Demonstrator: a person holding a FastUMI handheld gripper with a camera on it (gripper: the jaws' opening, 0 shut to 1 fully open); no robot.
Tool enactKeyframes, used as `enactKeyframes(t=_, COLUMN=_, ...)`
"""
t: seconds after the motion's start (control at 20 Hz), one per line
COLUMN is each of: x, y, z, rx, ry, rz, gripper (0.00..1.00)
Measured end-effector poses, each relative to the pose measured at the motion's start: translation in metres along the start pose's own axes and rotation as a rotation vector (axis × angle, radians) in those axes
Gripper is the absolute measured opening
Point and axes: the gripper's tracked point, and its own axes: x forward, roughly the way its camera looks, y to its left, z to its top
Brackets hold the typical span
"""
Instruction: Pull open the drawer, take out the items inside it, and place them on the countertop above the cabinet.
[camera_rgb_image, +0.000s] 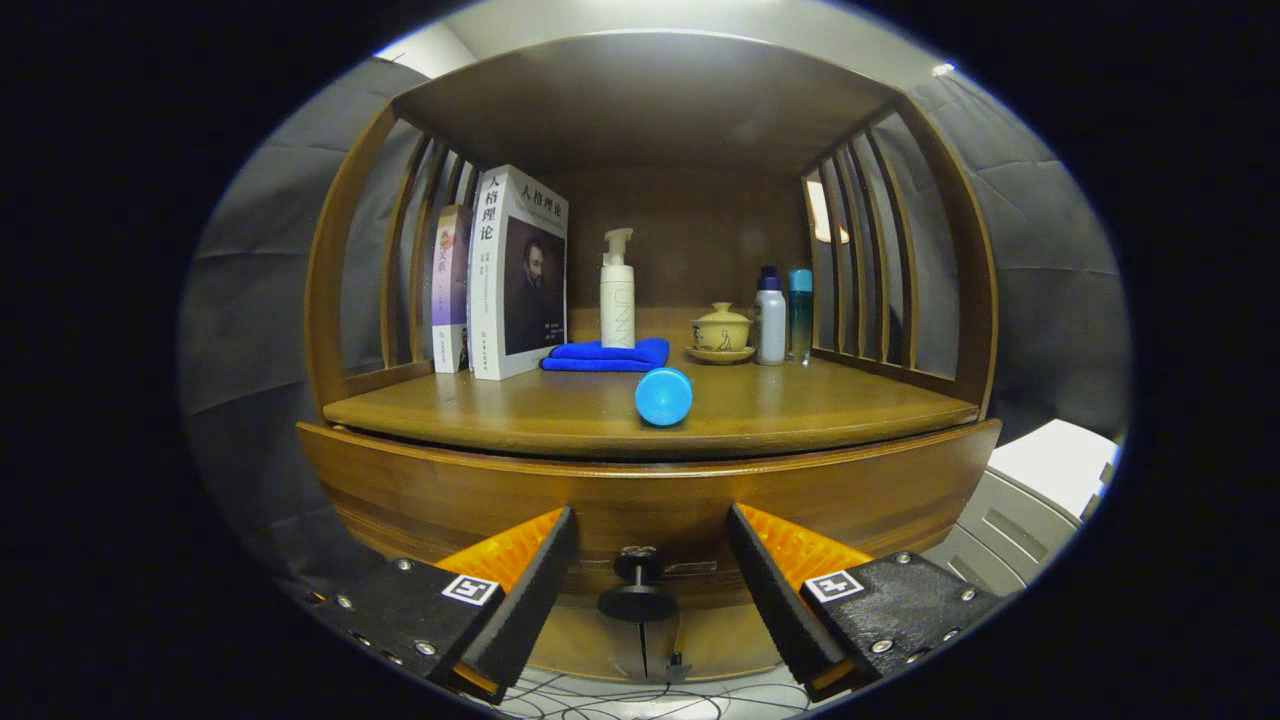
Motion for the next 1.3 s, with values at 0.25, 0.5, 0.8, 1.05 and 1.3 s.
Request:
enactKeyframes(t=0.25, x=0.007, y=-0.001, z=0.001, rx=0.036, ry=-0.027, rz=-0.010, gripper=0.94)
enactKeyframes(t=0.5, x=-0.022, y=-0.011, z=0.022, rx=0.019, ry=-0.054, rz=-0.049, gripper=0.93)
enactKeyframes(t=0.8, x=-0.106, y=0.009, z=0.086, rx=-0.046, ry=-0.165, rz=-0.064, gripper=0.93)
enactKeyframes(t=1.05, x=-0.157, y=0.037, z=0.092, rx=-0.081, ry=-0.186, rz=-0.044, gripper=0.93)
enactKeyframes(t=1.3, x=-0.185, y=0.051, z=0.081, rx=-0.133, ry=-0.224, rz=-0.043, gripper=0.94)
